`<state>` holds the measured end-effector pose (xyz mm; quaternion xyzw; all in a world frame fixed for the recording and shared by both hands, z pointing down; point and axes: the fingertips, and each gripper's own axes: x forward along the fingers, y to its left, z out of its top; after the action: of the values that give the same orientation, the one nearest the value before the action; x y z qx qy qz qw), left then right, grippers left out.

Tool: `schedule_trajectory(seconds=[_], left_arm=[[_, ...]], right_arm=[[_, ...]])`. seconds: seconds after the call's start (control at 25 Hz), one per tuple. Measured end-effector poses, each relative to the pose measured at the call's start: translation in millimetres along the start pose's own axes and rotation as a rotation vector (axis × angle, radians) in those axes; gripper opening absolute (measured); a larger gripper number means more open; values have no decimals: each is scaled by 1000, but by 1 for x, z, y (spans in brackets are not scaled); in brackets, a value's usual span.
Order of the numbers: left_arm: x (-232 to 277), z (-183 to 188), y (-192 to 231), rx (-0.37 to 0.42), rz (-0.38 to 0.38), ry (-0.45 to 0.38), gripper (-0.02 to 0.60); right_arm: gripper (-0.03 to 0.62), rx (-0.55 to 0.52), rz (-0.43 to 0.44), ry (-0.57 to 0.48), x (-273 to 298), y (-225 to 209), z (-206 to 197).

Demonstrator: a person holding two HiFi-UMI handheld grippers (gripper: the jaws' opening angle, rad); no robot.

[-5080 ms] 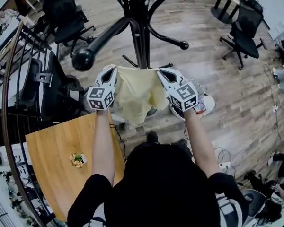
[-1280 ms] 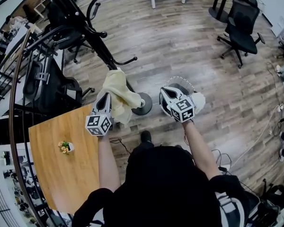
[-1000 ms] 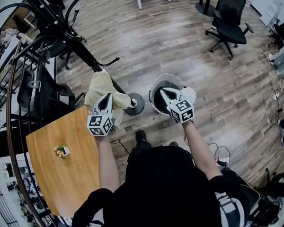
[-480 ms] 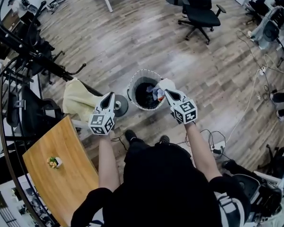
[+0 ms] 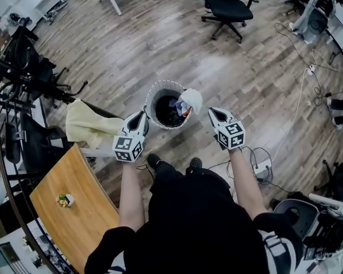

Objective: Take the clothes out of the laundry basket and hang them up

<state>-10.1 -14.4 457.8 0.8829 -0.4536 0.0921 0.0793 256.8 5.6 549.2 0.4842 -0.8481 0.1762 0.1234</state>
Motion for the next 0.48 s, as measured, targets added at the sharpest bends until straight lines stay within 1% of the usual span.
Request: schedule_trajectory(seconds=[0.08,0.16,0.24,0.32,0.4,0.48], left_arm=[[4,-6,-11,7,-20,21,35],[7,-13,-17,23,-29,48,35],[8,-19,-18,41,-30,73,40],[9,-23,-18,49,-31,90,72],[11,-25,-18,34,-35,96,129],[14,-24,-18,2,-41,88,159]], right_arm=[[9,17,-8,11,-6,-5,-9],[24,28,-5,22,-9,-6,-17],[64,20,10,35,-9,-4,-22],[118,7,25,42,-7,-1,-23],[178,-2,34,40,-6,1,-21],[205,-9,35,42,-5,0,-20]])
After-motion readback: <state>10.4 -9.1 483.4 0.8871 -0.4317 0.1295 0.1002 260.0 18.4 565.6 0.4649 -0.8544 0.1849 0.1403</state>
